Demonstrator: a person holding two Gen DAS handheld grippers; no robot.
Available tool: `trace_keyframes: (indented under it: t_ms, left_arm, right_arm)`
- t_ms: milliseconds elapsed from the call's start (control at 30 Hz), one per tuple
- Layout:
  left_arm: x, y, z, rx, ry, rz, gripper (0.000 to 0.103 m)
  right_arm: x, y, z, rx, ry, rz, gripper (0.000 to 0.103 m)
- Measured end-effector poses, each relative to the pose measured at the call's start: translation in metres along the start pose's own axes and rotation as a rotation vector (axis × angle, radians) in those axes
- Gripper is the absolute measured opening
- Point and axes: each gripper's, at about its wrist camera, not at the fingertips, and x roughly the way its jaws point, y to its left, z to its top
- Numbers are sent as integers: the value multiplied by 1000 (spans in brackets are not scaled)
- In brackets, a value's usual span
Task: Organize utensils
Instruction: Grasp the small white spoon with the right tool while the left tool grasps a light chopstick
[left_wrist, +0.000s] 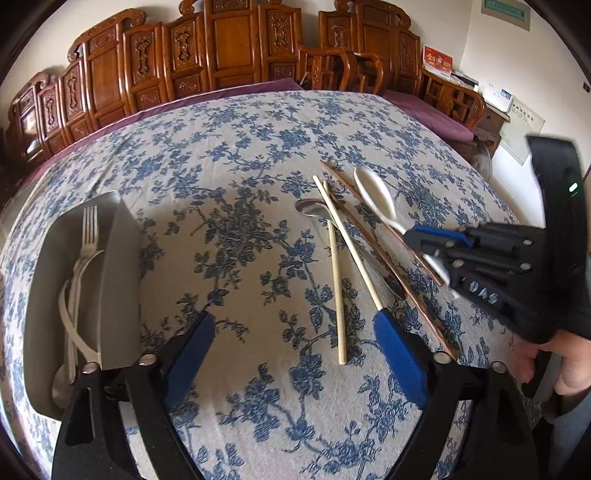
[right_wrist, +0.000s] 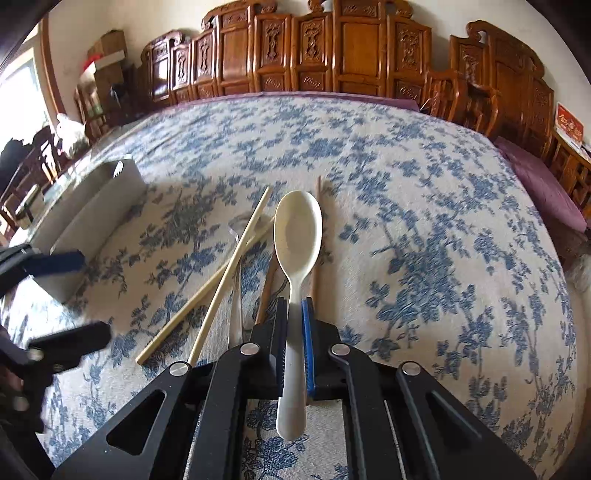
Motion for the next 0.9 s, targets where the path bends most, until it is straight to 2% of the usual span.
trace_keyframes:
  t_ms: [67, 133, 233, 433, 533, 667, 700, 733, 900]
  left_arm:
    - [7, -5, 2, 9, 12, 1, 75]
    - [14, -10, 3, 20, 27, 0, 66]
    - [24, -15, 5, 32, 46, 0, 57]
    - [39, -26, 12, 57, 65, 12, 35]
    - [46, -30, 15, 75, 79, 22, 28]
    - [50, -31, 19, 83, 81, 28, 26]
    - [50, -31, 19, 81, 81, 25, 17]
    - [51, -30, 20, 80, 84, 14, 4]
    - [49, -26, 27, 79, 81, 21, 4]
  right_arm:
    - [-5, -5, 2, 18, -22, -5, 9]
    - [-7, -12, 2, 39, -34, -12, 9]
    - [-7, -19, 0, 62, -35, -13, 9]
    - [-6, -22, -1, 75, -40, -7, 9]
    - [-6, -21, -1, 73, -41, -4, 9]
    - [-5, -21, -1, 75, -39, 1, 9]
    - [-5, -20, -1, 75, -38, 3, 9]
    - [-5, -19, -1, 73, -37, 5, 9]
    - [-4, -18, 0, 71, -37, 11, 9]
